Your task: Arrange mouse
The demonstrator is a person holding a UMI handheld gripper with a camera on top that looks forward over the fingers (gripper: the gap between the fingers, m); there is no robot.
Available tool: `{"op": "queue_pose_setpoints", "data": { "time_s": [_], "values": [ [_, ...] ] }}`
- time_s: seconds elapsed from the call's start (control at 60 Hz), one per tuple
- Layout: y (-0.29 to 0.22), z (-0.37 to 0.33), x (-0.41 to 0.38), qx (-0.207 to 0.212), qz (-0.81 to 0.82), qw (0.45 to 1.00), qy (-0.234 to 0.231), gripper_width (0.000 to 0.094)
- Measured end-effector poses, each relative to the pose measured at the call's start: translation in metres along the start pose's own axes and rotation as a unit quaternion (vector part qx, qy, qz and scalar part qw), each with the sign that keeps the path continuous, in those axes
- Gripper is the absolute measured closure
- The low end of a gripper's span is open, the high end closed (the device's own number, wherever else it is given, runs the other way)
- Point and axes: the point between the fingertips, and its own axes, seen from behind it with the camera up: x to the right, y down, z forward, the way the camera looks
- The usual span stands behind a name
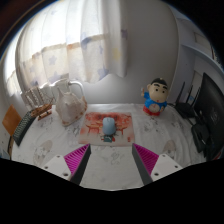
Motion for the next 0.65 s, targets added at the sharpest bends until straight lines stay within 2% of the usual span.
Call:
{"op": "queue_pose_setpoints", "data": {
  "time_s": [0.1,0.25,0.65],
  "values": [
    [0.026,-0.057,0.006,-0.013,-0.014,1.0,0.015,0.008],
    [0.062,-0.099,0.005,-0.028,0.002,0.999,0.016,0.0081],
    [0.06,-0.108,0.001,-0.007,-0.014,1.0,0.013,0.0082]
  ]
}}
